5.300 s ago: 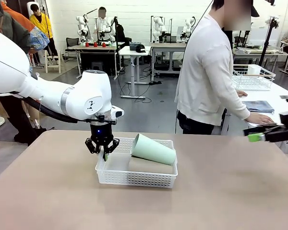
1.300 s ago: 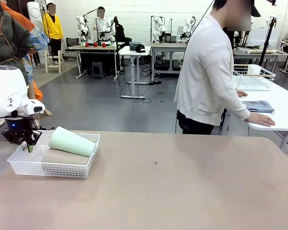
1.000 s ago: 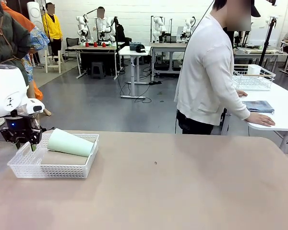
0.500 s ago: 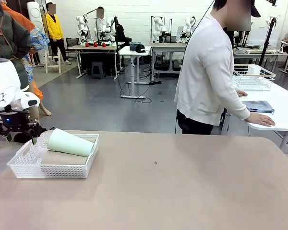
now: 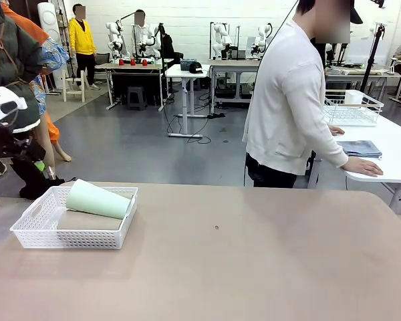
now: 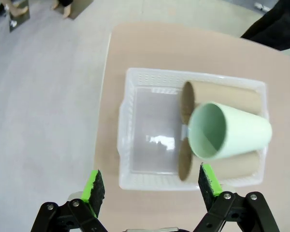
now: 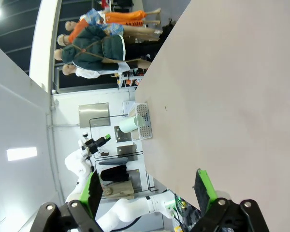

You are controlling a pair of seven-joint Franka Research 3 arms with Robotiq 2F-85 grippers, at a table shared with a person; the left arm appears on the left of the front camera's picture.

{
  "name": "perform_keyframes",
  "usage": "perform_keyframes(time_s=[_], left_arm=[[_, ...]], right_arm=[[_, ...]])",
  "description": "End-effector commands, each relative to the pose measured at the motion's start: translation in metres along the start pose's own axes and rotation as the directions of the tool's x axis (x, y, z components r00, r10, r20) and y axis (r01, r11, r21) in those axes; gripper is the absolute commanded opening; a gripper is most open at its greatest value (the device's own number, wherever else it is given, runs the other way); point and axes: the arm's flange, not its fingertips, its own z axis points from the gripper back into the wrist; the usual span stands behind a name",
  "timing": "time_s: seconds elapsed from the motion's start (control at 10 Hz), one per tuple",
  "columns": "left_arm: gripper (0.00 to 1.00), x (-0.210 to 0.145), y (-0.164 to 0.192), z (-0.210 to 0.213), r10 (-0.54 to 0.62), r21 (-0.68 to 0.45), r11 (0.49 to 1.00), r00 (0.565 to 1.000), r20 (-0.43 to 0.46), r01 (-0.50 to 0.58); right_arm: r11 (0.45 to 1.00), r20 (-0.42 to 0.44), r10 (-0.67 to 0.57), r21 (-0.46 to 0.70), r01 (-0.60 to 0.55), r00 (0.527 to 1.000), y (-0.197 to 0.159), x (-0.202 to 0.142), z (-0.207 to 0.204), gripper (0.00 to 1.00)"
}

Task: Clean and organize the cups into the basket.
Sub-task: Move the Organizing basket back to the left side of the table.

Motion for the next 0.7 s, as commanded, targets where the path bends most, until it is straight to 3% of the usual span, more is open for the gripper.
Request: perform_keyframes(time_s=[0.0,0.3,0.6], left_arm=[[1.00,-0.028,-0.004,0.019,-0.055,-0.082,0.995,0.998,0.028,0.057],[1.00,-0.041,-0.025,0.023,-0.074,-0.014,0.997,0.997,-0.007,0.074],[1.00,-0.034,-0.017,0.031,-0.046,-0.049,0.998,0.999,0.024,0.047]], right_arm=[[1.000,0.012,0.004,-0.010,-0.003,1.000,0.001,-0.003,-0.003,1.00],[1.000,0.012,0.004,-0.010,-0.003,1.000,0.001,-0.003,-0.003,1.00],[1.000,0.012,0.004,-0.010,-0.003,1.000,0.001,-0.003,-0.003,1.00]])
